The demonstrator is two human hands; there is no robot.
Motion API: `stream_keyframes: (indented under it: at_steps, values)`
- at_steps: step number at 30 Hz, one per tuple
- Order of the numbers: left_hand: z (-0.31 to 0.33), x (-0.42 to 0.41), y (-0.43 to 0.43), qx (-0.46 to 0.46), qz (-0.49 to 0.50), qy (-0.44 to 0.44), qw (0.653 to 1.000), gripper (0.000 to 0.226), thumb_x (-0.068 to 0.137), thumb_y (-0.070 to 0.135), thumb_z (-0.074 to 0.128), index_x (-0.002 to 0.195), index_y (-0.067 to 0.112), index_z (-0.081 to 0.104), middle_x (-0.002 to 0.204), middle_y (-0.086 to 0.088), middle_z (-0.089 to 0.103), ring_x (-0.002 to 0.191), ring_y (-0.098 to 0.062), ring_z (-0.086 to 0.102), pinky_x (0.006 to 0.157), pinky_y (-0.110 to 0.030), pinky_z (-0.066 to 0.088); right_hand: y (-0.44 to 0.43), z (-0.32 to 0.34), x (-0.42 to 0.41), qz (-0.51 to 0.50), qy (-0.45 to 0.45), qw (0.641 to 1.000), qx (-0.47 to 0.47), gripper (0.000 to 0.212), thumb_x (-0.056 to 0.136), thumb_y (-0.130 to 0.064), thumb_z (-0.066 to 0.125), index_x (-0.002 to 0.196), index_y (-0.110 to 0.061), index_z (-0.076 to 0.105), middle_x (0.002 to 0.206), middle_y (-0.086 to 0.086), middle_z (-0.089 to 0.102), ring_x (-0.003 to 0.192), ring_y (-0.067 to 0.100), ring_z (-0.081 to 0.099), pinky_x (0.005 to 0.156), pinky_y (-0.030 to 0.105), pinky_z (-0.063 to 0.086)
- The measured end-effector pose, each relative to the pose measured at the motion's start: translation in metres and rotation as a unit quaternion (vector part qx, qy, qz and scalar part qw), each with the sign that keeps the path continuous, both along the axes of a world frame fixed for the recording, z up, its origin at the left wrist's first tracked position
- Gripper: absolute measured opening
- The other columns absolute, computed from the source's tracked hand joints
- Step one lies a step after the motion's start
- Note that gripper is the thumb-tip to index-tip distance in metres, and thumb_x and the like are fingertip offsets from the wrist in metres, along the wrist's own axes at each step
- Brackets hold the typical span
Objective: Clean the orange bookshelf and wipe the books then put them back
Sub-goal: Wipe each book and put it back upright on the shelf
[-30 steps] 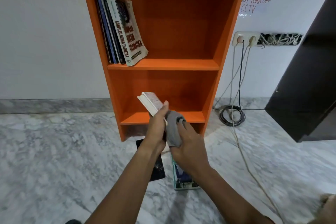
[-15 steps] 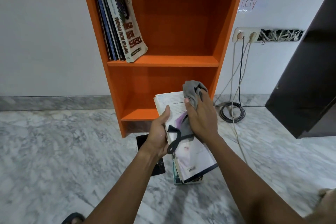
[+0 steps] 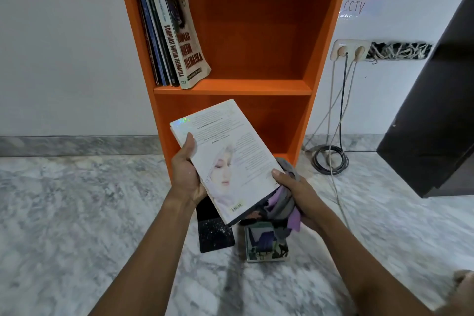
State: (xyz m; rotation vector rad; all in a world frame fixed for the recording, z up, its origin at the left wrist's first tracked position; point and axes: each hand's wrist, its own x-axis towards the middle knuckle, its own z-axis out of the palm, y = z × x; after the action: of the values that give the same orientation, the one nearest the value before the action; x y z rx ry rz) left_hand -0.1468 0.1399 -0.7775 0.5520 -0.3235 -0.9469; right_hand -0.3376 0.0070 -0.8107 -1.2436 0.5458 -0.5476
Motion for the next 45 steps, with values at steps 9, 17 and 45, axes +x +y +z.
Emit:
stream_keyframes:
  at_steps: [9, 17, 45]
  values:
    - [0.004, -0.016, -0.011, 0.298, 0.084, -0.146, 0.94, 0.043, 0.092, 0.055, 0.06, 0.122, 0.025, 0.065, 0.12, -0.006, 0.072, 0.105, -0.03, 0.07, 0.087, -0.047, 0.056, -0.005, 0.028, 0.004, -0.078, -0.013, 0.994, -0.079, 0.017, 0.087, -0.013, 0.074, 0.098, 0.0, 0.077, 0.093, 0.032, 0.074, 0.089, 0.047, 0.072, 0.087, 0.053, 0.059]
    - [0.027, -0.049, -0.038, 0.264, 0.049, -0.123, 0.955, 0.052, 0.08, 0.053, 0.078, 0.113, 0.014, 0.073, 0.104, -0.007, 0.078, 0.095, -0.026, 0.075, 0.08, -0.044, 0.061, 0.027, 0.024, 0.034, -0.159, 0.036, 0.818, -0.551, 0.033, 0.072, 0.002, 0.069, 0.082, -0.027, 0.057, 0.071, -0.014, 0.059, 0.055, 0.006, 0.044, 0.052, 0.013, 0.033]
    - [0.065, 0.016, 0.013, 0.304, -0.031, -0.422, 0.853, 0.015, 0.1, 0.028, 0.059, 0.108, 0.023, 0.071, 0.116, -0.001, 0.075, 0.097, -0.016, 0.073, 0.085, -0.04, 0.057, -0.015, 0.104, 0.067, -0.186, -0.076, 0.975, -0.097, 0.012, 0.089, -0.019, 0.078, 0.097, -0.012, 0.073, 0.077, 0.005, 0.076, 0.074, 0.025, 0.072, 0.083, 0.051, 0.059]
